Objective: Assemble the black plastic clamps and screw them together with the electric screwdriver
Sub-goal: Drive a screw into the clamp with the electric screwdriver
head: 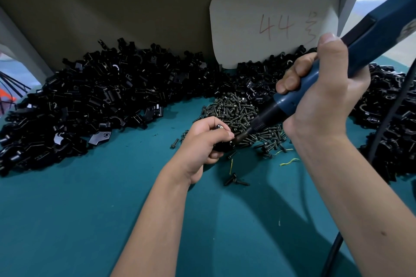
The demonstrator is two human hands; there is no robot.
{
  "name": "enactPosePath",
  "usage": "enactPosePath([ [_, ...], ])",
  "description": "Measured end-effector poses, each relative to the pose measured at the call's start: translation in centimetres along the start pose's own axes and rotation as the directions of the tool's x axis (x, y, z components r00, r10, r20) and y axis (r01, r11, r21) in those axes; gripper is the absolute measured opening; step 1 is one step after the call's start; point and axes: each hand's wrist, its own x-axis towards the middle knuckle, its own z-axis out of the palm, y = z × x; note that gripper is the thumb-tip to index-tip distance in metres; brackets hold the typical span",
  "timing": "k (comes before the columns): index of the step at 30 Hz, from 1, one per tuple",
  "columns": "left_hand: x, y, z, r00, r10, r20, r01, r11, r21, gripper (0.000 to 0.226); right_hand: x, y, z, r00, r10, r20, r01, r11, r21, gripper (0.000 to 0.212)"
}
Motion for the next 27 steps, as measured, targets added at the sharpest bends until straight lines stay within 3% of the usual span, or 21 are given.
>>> enactPosePath([
  [27,0.10,-0.03,-0.15,1.000,-0.013,-0.007,0.013,1.000,-0.018,0.011,-0.68,0.19,0.48,0.999,-0.017,0.049,0.017,1.000,0.018,0.024],
])
